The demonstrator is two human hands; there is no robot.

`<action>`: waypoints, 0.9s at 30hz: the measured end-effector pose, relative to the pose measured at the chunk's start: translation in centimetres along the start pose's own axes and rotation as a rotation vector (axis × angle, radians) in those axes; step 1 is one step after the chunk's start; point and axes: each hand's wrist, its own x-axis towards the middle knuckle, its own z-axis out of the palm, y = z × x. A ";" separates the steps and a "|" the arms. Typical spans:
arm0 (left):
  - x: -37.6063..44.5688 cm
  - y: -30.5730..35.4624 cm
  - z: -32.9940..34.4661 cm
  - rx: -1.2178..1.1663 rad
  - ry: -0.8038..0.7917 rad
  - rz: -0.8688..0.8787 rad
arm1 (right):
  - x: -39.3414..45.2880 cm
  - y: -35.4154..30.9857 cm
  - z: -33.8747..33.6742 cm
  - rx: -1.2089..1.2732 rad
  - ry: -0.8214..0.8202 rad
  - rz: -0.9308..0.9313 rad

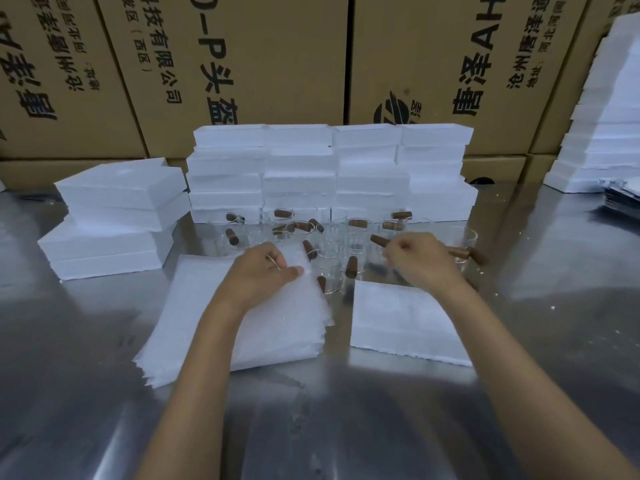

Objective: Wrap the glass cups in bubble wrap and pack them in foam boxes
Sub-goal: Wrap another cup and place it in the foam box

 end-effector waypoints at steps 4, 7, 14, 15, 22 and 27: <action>-0.5 -0.3 0.0 0.030 -0.037 0.021 | 1.6 -1.3 3.9 -0.162 -0.189 0.143; -0.6 -0.2 0.3 0.098 -0.069 0.015 | 2.9 -1.2 5.5 -0.131 -0.188 0.217; -0.6 -0.3 0.2 0.138 -0.058 0.096 | 3.9 -0.7 6.0 -0.108 -0.181 0.244; -0.5 -0.3 0.0 0.101 -0.050 0.096 | 3.8 -0.7 5.8 -0.145 -0.148 0.234; -0.7 0.0 -0.7 -0.046 0.003 0.146 | 1.2 -2.6 3.1 0.116 0.084 -0.035; -1.1 0.2 -1.1 -0.159 0.070 0.204 | -1.7 -3.9 3.4 0.688 -0.286 -0.114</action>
